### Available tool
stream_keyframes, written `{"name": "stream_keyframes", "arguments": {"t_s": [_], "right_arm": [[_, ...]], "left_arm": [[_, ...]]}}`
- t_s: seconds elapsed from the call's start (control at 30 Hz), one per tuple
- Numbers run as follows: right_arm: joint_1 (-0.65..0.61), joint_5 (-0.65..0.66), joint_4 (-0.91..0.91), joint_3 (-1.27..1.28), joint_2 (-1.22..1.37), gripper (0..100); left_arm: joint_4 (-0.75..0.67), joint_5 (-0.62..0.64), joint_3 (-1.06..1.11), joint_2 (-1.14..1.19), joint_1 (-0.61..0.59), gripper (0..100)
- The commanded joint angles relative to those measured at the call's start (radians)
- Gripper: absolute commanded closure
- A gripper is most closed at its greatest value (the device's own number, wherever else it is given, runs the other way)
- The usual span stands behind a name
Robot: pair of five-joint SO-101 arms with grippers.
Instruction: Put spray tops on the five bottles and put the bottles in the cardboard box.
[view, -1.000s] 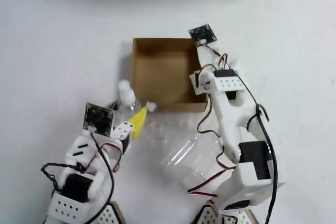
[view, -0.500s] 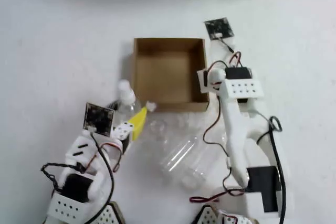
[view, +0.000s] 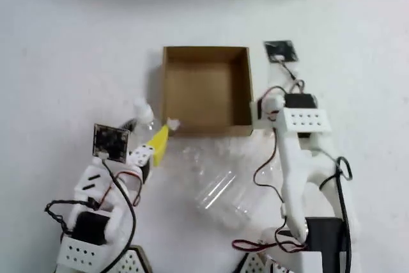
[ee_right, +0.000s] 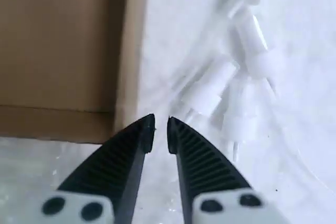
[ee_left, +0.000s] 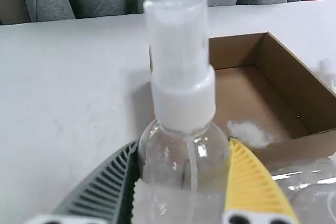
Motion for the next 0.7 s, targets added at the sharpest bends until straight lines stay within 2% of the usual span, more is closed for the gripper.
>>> {"name": "stream_keyframes", "arguments": {"t_s": [0.0, 0.17, 0.27, 0.37, 0.67], "right_arm": [[0.079, -0.011, -0.124, 0.057, -0.038, 98.2], [0.170, -0.006, -0.191, 0.126, -0.027, 98.1], [0.234, 0.089, -0.197, 0.173, -0.025, 98.1], [0.272, 0.163, -0.199, 0.216, -0.025, 98.1], [0.380, 0.173, -0.189, 0.272, -0.027, 98.1]], "left_arm": [[-0.040, 0.006, -0.003, -0.019, -0.019, 88], [-0.106, 0.011, -0.003, -0.019, -0.044, 88], [-0.163, 0.012, -0.003, -0.019, -0.071, 88], [-0.261, 0.014, -0.003, -0.019, -0.093, 88], [-0.569, 0.017, -0.051, -0.019, -0.090, 88]]}}
